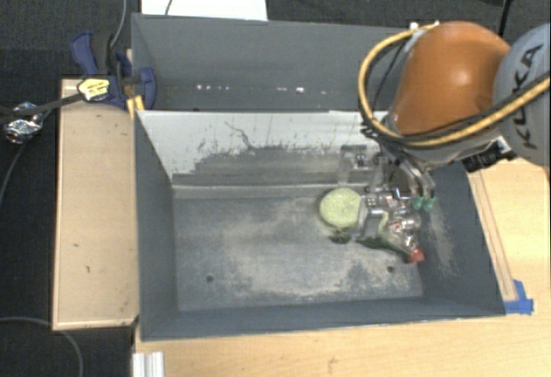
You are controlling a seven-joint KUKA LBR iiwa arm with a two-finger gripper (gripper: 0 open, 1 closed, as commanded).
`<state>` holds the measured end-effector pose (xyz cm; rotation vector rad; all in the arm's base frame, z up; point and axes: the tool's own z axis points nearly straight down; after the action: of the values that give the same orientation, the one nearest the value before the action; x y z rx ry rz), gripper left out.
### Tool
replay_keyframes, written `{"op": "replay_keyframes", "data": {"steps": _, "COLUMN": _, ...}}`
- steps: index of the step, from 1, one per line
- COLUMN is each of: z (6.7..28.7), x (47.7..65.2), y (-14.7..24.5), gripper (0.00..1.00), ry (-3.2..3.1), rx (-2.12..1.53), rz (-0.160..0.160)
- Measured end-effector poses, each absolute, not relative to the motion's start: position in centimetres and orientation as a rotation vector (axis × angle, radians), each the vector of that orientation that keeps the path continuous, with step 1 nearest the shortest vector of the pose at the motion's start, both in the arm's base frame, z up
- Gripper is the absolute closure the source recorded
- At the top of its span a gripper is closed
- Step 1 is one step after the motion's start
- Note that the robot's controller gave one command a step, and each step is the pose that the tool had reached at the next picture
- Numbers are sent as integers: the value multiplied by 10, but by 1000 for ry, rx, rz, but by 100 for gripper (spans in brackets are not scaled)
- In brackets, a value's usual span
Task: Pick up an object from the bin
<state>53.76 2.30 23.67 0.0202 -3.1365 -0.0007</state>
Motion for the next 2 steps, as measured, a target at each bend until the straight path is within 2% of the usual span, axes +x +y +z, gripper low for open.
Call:
{"op": "replay_keyframes", "data": {"steps": 1, "z": 241, "x": 539, "y": 23, "gripper": 0, "ry": -3145, "rx": 19, "rz": -1}}
{"op": "replay_keyframes", "data": {"steps": 2, "z": 227, "x": 545, "y": 18, "gripper": 0, "ry": -3148, "rx": 140, "rz": -1}}
